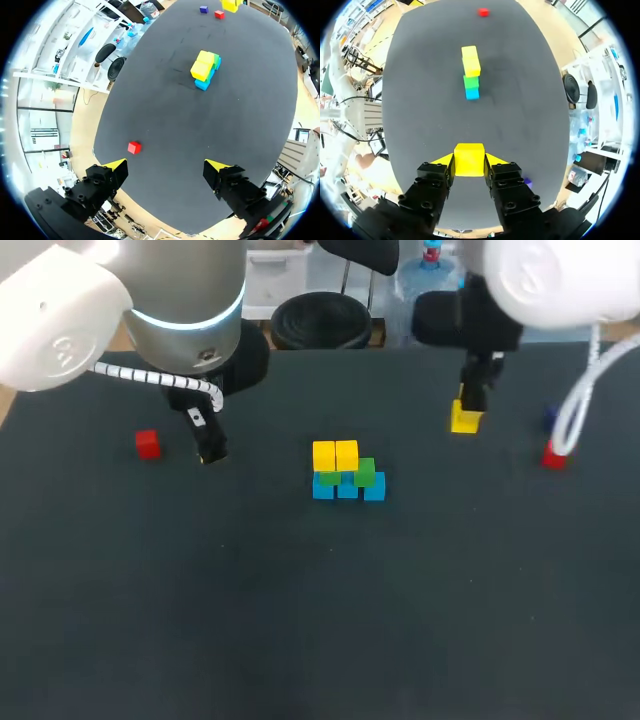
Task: Place the blue cubes, place green cubes on the blue cubes, place the yellow cubes on the green cubes, then place the red cubes on the yellow cubes, and place purple cube on the red cubes.
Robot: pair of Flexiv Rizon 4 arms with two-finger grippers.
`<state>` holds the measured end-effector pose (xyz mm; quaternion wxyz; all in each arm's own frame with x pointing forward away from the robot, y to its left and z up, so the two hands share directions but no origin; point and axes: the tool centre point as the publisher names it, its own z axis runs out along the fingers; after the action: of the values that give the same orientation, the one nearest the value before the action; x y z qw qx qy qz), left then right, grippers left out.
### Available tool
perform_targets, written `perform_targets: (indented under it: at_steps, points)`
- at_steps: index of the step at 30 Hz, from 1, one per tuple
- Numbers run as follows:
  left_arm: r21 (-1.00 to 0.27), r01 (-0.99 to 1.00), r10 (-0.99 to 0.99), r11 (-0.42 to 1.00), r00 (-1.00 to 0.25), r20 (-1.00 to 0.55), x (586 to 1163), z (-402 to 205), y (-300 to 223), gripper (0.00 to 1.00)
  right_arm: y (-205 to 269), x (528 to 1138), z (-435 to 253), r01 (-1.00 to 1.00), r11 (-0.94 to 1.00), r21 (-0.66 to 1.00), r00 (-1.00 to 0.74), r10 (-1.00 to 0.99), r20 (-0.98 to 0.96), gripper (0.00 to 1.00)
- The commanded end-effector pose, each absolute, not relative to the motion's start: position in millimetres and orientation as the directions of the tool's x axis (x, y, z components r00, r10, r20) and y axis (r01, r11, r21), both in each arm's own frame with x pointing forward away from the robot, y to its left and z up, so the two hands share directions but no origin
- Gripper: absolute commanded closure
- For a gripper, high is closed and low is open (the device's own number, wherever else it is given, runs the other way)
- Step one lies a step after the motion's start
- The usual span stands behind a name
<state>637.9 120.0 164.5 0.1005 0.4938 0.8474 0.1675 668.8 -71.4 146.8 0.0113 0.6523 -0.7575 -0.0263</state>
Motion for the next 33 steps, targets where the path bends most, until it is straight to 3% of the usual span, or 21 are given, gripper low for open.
perform_targets:
  at_steps: [1,33]
  points:
    - [0.382,0.804,0.871,0.455,-0.491,-0.004,638.4,164.8,120.5,0.0,-62.9,669.8,140.9,-0.987,0.146,0.059,-0.147,-0.989,-0.01,1.0]
    - [0.382,0.804,0.871,0.455,-0.491,-0.004,638.4,164.8,120.5,0.0,-2.8,653.4,109.9,-0.996,-0.075,0.037,0.073,-0.996,-0.055,1.0]
